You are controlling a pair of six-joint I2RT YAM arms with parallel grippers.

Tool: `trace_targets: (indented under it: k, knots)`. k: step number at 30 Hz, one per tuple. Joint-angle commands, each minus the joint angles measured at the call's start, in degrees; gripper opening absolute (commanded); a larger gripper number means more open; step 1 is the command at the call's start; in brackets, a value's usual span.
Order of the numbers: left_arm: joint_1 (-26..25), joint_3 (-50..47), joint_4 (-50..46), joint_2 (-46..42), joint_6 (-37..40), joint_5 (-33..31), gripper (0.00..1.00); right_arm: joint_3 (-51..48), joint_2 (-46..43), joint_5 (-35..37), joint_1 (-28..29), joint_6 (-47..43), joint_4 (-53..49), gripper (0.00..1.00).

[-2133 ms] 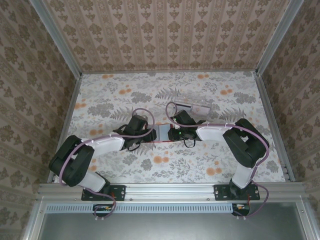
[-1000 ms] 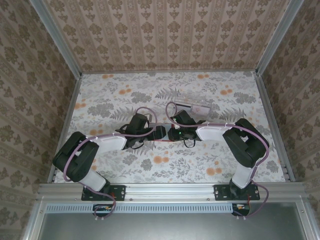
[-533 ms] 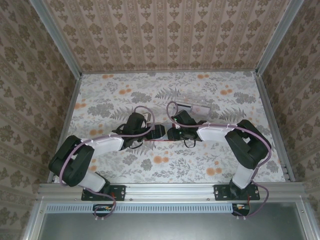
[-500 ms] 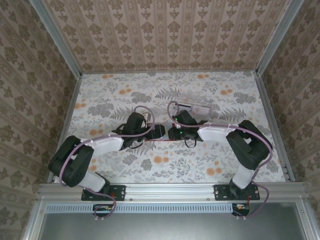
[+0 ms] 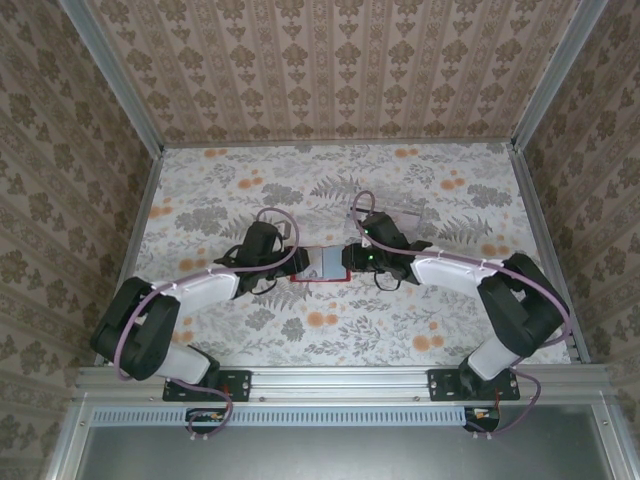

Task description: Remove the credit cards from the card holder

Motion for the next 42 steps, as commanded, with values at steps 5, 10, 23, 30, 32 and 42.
trace_targets:
  k: [5, 10, 23, 30, 32, 42]
  knots:
    - [2.0, -0.2, -1.3, 4.1, 2.0, -0.5, 0.08, 3.1, 6.4, -7.3, 1.1, 6.6, 7.7, 0.21]
    - [2.5, -0.4, 0.1, 7.0, 2.0, 0.5, 0.08, 4.6, 10.4, -9.3, 1.3, 8.7, 9.8, 0.19]
    - [2.5, -1.4, 1.8, 9.5, 1.0, 1.3, 0.08, 7.3, 16.4, -10.4, 1.4, 10.3, 11.4, 0.19]
    - [2.3, -1.5, 1.9, 9.8, 0.6, 1.4, 0.08, 8.0, 18.1, -11.0, 1.4, 10.7, 12.2, 0.19]
    - [2.2, -1.5, 1.7, 9.7, 0.7, 1.4, 0.08, 8.1, 18.5, -11.4, 1.4, 11.0, 12.6, 0.19]
    - [1.9, -1.2, 1.4, 9.7, 0.6, 1.3, 0.08, 8.4, 19.8, -13.4, 1.4, 11.9, 14.0, 0.12]
